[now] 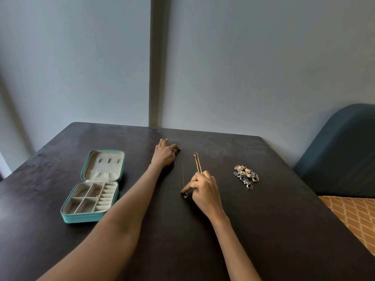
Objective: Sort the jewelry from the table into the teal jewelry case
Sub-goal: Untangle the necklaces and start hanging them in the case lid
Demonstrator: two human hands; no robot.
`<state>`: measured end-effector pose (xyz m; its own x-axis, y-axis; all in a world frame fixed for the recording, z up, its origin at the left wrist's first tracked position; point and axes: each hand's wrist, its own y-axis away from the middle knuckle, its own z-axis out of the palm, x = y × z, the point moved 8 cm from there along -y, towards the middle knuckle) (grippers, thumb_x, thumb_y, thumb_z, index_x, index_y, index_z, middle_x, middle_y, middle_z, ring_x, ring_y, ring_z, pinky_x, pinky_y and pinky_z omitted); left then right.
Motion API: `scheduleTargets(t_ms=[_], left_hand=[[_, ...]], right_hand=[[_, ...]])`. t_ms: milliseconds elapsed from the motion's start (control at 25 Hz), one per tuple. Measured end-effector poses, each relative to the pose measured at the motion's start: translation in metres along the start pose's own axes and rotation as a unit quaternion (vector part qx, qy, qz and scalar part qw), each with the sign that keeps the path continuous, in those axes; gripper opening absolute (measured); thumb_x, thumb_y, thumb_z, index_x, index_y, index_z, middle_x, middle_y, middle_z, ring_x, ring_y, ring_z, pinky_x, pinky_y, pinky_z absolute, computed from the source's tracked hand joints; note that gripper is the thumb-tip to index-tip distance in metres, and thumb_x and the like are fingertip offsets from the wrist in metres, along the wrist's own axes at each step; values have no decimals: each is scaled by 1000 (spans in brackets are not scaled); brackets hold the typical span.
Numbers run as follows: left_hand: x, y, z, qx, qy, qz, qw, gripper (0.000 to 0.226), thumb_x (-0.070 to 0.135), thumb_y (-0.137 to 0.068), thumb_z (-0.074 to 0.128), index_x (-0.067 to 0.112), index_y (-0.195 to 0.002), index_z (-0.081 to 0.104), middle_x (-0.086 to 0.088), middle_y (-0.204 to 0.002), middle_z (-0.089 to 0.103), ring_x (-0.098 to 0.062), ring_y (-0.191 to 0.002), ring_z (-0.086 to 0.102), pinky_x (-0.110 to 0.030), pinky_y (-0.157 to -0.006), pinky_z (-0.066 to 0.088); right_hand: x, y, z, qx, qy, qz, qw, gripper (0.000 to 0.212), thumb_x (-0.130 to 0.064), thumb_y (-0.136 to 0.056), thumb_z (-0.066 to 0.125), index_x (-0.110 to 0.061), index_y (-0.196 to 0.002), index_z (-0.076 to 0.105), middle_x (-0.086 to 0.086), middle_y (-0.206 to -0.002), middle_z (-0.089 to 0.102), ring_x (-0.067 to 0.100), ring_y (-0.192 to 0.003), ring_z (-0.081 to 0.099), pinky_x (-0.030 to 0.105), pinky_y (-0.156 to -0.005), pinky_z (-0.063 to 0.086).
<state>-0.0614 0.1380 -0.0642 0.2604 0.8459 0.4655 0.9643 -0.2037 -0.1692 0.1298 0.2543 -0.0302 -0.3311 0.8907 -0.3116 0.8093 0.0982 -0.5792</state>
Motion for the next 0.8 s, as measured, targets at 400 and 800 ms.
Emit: scheduleTargets(t_ms=[400,800], left_hand=[[0,-2,4,-17,-22,-4,1000,36,29,-100,30,32,-130,50,-17,-154,16,-33,-145,5,-46,-118,10],[3,1,1,-5,-11,-3,1000,35,28,-100,31,34,-127,53,-17,-153,19,-32,-145,8,-45,-118,11]], right_hand=[[0,2,0,-23,-37,3,999,46,7,-67,46,-29,-68,76,-10,-65,54,3,-77,40,15,-75,28],[5,1,-4,3,-2,34,999,46,2,-69,43,-31,-66,75,-9,-66,53,8,-77,39,24,-71,34]])
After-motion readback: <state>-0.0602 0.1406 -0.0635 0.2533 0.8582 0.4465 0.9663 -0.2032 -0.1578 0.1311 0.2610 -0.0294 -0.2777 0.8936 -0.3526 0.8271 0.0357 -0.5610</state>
